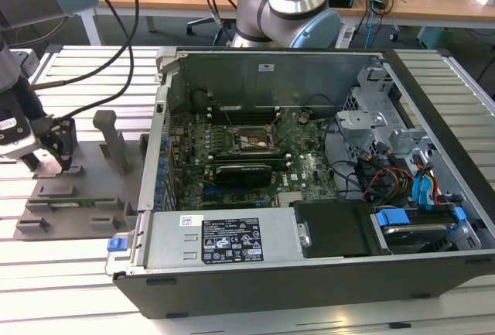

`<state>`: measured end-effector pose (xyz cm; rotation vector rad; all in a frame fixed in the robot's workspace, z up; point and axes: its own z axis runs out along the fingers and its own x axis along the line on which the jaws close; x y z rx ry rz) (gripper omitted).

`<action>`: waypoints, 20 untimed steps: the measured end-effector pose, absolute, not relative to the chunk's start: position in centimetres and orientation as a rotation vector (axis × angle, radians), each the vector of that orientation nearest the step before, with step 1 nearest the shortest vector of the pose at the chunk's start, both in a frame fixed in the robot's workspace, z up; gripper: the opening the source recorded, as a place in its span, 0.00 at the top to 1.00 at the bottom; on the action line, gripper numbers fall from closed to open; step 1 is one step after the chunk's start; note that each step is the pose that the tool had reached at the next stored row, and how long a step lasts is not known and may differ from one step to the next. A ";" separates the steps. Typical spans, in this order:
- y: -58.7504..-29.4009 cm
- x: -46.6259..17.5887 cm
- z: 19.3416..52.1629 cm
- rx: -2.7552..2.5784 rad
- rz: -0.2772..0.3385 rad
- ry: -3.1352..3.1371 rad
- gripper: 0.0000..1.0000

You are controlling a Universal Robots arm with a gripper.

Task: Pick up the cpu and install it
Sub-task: 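Pick up the cpu and move it towards the insertion slot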

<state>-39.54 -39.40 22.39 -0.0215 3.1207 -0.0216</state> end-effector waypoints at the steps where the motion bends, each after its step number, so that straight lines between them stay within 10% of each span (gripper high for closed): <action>1: -39.4 -39.5 22.4 -0.022 -0.021 3.120 0.45; 20: -39.4 -39.5 24.6 -0.021 -0.022 3.121 0.45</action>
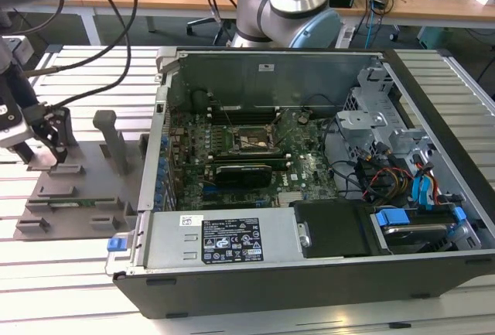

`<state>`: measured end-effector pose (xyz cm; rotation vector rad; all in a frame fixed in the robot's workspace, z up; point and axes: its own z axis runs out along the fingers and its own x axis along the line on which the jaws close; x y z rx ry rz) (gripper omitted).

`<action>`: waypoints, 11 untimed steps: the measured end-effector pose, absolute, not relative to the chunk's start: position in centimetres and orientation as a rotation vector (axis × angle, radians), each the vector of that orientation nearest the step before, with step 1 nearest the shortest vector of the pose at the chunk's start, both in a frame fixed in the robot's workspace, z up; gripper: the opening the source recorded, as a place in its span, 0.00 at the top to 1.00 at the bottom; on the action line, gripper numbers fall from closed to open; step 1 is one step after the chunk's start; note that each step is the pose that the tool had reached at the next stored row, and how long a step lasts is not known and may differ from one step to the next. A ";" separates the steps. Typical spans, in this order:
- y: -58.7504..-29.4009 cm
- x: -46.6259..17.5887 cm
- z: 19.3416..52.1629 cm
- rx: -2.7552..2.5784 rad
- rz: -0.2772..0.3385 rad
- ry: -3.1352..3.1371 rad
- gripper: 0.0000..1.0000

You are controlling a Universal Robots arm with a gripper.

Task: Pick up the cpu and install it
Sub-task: 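Pick up the cpu and move it towards the insertion slot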

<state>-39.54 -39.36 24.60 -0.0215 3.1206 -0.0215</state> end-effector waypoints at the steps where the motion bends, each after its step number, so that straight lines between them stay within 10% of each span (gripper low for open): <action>1: -39.4 -39.5 24.7 -0.022 -0.021 3.121 0.45; 11: -39.3 -39.5 26.7 -0.022 -0.022 3.121 0.45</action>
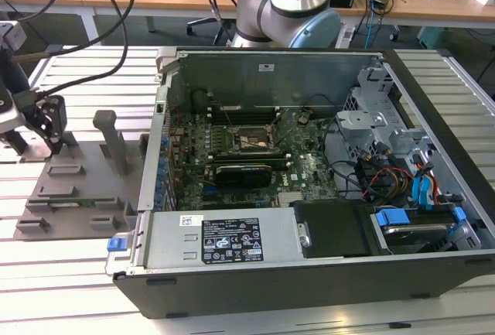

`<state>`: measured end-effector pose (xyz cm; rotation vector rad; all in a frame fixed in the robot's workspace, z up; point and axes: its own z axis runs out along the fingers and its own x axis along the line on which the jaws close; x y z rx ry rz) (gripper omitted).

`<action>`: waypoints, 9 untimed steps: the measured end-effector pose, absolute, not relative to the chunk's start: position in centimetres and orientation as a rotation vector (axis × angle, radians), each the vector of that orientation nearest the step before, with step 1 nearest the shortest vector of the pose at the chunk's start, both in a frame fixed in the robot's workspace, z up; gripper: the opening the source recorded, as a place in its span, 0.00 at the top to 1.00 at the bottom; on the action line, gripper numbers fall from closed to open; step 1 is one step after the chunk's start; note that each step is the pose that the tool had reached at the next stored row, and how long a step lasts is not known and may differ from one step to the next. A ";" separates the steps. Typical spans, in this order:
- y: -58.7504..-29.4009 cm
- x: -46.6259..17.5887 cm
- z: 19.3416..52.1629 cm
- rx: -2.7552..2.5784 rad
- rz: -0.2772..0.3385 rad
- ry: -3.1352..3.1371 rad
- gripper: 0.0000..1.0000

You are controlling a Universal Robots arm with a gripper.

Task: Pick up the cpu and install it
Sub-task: 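Pick up the cpu and move it towards the insertion slot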

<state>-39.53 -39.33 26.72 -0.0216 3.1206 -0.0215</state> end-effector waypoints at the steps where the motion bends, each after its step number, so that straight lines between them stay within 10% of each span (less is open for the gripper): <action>1: -39.3 -39.5 26.8 -0.022 -0.021 3.121 0.45; 9: -39.3 -39.5 28.1 -0.022 -0.022 3.121 0.45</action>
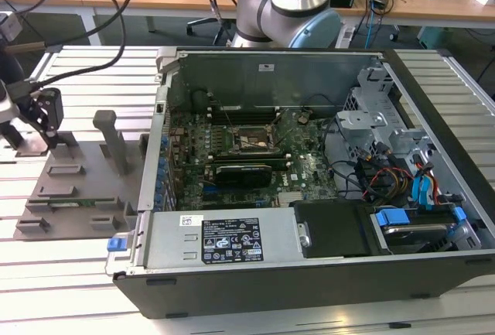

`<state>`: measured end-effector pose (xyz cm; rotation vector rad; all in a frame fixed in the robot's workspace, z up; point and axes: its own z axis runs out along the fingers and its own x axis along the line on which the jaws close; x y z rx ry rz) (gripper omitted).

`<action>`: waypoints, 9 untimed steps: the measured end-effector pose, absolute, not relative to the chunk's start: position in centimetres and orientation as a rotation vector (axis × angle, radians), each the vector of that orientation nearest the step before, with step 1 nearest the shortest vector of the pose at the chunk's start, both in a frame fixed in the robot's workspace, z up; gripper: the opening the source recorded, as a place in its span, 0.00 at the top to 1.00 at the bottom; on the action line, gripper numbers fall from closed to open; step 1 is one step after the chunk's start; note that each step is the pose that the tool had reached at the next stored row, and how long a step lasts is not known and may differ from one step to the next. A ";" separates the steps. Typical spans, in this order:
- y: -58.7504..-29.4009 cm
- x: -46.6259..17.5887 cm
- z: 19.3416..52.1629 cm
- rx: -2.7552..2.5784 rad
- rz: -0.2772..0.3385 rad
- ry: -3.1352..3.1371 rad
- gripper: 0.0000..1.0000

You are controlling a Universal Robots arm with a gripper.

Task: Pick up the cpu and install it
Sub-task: 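Pick up the cpu and move it towards the insertion slot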

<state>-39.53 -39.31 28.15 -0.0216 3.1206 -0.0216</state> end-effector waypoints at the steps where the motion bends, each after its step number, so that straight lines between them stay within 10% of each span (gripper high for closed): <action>1: -39.3 -39.5 28.3 -0.022 -0.021 3.121 0.45; 9: -39.3 -39.5 29.5 -0.022 -0.022 3.121 0.45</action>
